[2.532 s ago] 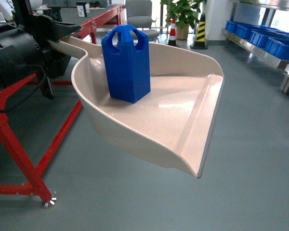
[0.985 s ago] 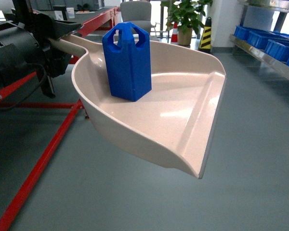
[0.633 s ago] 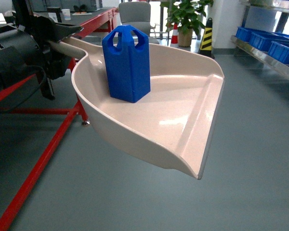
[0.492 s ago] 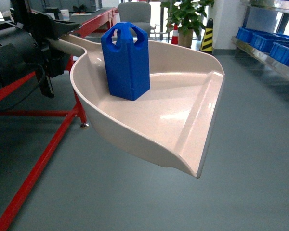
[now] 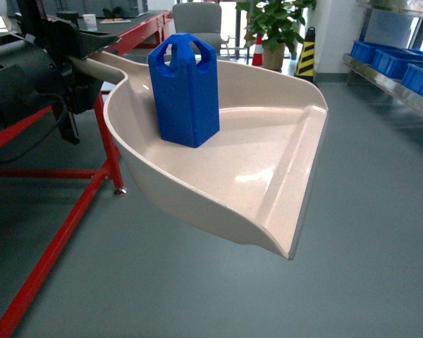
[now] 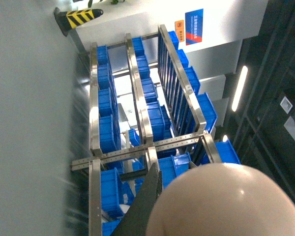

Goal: Place part in tray to right shelf

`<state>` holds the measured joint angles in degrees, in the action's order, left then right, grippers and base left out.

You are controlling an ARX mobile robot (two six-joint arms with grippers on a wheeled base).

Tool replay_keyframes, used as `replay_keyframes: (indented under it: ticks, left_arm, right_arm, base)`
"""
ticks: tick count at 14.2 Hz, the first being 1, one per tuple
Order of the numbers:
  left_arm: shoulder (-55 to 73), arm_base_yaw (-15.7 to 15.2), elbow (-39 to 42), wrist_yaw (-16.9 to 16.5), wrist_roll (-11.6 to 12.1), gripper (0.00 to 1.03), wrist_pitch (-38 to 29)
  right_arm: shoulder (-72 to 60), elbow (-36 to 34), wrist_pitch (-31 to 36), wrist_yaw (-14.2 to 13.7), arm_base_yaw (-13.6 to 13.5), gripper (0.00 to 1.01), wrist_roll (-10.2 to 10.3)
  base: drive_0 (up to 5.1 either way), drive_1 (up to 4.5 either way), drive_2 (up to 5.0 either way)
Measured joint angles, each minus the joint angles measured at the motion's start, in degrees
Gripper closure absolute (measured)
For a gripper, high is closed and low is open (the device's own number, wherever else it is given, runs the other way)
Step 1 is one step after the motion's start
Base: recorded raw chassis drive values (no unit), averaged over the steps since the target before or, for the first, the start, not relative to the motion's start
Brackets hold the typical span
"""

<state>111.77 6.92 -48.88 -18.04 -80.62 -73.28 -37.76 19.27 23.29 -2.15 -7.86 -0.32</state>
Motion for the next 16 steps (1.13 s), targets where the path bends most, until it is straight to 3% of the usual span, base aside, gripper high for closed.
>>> replay_keyframes:
  ticks: [16]
  left_arm:
    - [0.0,0.0,-0.02,0.0,-0.02,0.91,-0.48]
  right_arm:
    - [0.0,0.0,-0.04,0.0,0.04,0.03,0.0]
  base:
    - [-0.1,4.01,-4.1]
